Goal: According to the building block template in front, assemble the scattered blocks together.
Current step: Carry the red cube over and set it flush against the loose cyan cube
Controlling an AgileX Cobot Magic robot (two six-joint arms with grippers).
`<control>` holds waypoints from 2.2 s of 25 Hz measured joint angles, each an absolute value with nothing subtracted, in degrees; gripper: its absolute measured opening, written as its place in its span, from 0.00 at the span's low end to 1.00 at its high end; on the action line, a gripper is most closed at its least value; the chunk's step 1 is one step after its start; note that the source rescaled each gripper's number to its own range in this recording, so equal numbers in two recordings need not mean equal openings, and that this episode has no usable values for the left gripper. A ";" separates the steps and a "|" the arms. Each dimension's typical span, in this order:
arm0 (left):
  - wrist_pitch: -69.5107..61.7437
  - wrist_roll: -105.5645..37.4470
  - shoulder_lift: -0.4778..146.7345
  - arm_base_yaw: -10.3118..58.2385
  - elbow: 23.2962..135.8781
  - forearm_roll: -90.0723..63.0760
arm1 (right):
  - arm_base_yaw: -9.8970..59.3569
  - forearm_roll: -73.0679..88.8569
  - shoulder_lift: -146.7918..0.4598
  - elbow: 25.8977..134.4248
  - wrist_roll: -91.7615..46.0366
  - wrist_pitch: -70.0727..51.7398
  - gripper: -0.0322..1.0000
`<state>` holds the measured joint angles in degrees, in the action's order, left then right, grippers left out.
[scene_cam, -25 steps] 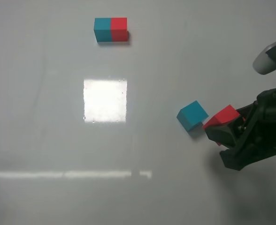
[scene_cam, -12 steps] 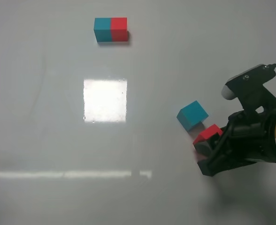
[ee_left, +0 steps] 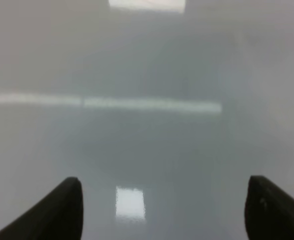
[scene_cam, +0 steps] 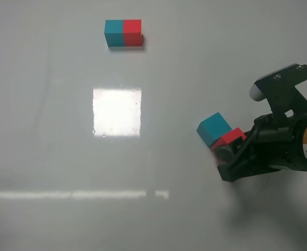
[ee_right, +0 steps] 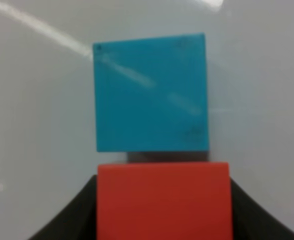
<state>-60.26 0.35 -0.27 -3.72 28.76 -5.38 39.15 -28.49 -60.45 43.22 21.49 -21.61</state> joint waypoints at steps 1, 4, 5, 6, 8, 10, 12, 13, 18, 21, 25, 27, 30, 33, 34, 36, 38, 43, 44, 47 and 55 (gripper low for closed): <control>-60.26 0.35 -0.27 -3.72 28.76 -5.38 | 39.15 -28.49 -60.45 43.22 21.49 -21.61 0.04; -60.26 0.00 -0.27 -3.72 28.76 -5.38 | 39.15 -28.49 -60.45 43.22 21.49 -21.61 0.04; -60.26 0.00 -0.27 -3.72 28.76 -5.38 | 39.15 -28.49 -60.45 43.22 21.49 -21.61 0.04; -60.26 0.00 -0.27 -3.72 28.76 -5.38 | 39.15 -28.56 -60.45 43.22 21.49 -21.61 0.04; -60.26 0.00 -0.27 -3.72 28.76 -5.38 | 39.15 -28.61 -60.49 43.22 21.49 -21.38 0.04; -60.26 0.00 -0.27 -3.72 28.76 -5.38 | 39.15 -28.61 -60.70 43.22 21.49 -21.13 0.04; -60.26 0.00 -0.27 -3.72 28.76 -5.38 | 39.15 -28.98 -61.41 43.22 21.49 -20.76 0.04; -60.26 0.00 -0.27 -3.72 28.76 -5.38 | 39.15 -29.14 -61.83 43.22 21.49 -20.53 0.04; -60.26 0.00 -0.27 -3.72 28.76 -5.38 | 39.15 -30.10 -63.07 43.16 22.12 -19.00 0.04; -60.26 0.00 -0.27 -3.72 28.76 -5.38 | 39.15 -31.09 -63.19 43.16 22.64 -18.83 0.04; -60.26 0.00 -0.27 -3.72 28.76 -5.38 | 39.15 -32.85 -63.37 43.16 23.29 -18.54 0.04; -60.26 0.00 -0.27 -3.72 28.76 -5.38 | 39.15 -34.06 -63.54 43.16 23.53 -18.27 0.04; -60.26 0.00 -0.27 -3.72 28.76 -5.38 | 39.15 -35.06 -64.14 43.16 23.70 -16.86 0.04; -60.26 0.00 -0.27 -3.72 28.76 -5.38 | 39.15 -35.50 -64.59 43.16 23.70 -15.19 0.04; -60.26 0.00 -0.27 -3.72 28.76 -5.38 | 39.15 -35.67 -64.63 43.16 23.70 -14.87 0.04; -60.26 0.00 -0.27 -3.72 28.76 -5.38 | 39.15 -35.99 -64.65 43.16 23.70 -14.45 0.04; -60.26 0.00 -0.27 -3.72 28.76 -5.38 | 39.15 -36.13 -64.65 43.16 23.70 -14.29 0.04; -60.26 0.00 -0.27 -3.72 28.76 -5.38 | 39.15 -36.13 -64.65 43.16 23.09 -14.29 0.04; -60.26 0.00 -0.27 -3.72 28.76 -5.38 | 39.15 -36.13 -64.65 43.16 22.95 -14.23 0.04; -60.26 0.00 -0.27 -3.72 28.76 -5.38 | 39.15 -36.13 -64.65 43.16 22.29 -14.23 0.04; -60.26 0.00 -0.27 -3.72 28.76 -5.38 | 39.15 -35.43 -64.65 43.16 20.34 -14.11 0.15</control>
<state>-60.26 0.00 -0.27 -3.72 28.76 -5.38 39.15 -35.43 -64.65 43.16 20.34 -14.11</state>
